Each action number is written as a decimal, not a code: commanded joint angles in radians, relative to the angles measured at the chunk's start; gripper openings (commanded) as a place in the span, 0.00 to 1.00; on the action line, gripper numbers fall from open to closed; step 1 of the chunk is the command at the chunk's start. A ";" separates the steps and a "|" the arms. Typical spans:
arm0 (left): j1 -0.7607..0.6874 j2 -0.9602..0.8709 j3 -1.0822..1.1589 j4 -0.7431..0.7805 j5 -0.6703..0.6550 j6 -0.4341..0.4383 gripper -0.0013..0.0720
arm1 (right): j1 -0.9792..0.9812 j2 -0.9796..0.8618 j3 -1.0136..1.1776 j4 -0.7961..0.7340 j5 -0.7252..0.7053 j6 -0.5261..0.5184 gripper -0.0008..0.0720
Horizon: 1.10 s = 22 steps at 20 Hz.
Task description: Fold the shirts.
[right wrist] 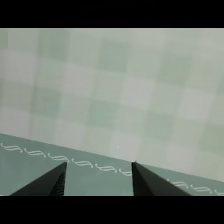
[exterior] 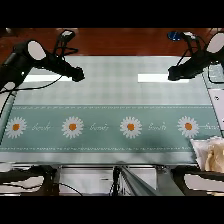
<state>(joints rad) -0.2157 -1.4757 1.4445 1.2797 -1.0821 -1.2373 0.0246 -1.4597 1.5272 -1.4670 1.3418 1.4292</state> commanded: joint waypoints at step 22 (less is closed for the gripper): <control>0.026 -0.010 0.000 0.038 -0.242 -0.196 0.74 | 0.003 0.000 -0.037 0.036 0.113 0.026 0.68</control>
<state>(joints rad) -0.1894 -1.4853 1.4445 1.3170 -1.3239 -1.4334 0.0273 -1.4593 1.4902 -1.4326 1.4548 1.4551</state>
